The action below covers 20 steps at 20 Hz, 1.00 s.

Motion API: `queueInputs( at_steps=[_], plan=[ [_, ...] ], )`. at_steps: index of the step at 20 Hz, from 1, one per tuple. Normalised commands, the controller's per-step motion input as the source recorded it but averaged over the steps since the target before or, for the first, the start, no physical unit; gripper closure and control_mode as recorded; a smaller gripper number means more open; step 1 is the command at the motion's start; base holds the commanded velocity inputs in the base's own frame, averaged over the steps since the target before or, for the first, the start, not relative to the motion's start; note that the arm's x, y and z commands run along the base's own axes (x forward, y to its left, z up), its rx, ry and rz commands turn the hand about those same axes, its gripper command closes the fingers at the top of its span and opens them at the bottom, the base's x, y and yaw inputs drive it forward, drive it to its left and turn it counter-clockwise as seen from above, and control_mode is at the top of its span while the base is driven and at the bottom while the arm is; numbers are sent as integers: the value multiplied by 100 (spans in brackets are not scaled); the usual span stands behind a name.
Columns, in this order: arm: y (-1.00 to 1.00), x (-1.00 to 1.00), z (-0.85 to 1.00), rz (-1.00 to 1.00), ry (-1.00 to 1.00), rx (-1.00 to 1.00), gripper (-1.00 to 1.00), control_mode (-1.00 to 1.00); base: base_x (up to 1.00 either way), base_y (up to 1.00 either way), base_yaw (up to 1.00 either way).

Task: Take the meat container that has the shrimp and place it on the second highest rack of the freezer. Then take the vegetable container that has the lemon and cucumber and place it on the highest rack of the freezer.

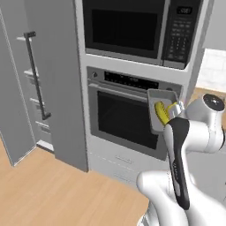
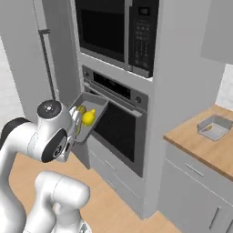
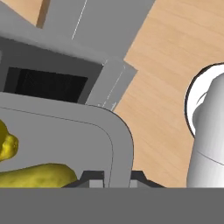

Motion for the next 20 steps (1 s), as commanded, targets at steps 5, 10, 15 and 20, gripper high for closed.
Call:
queueInputs(
  at_steps=[5,10,15,20],
  plan=[
    [0,0,0,0,0,0,100,100,88,81,22],
    [0,0,0,0,0,0,100,100,86,64,1],
    [0,0,0,0,0,0,100,100,82,73,-17],
    [0,0,0,0,0,0,100,100,81,94,-31]
  ],
)
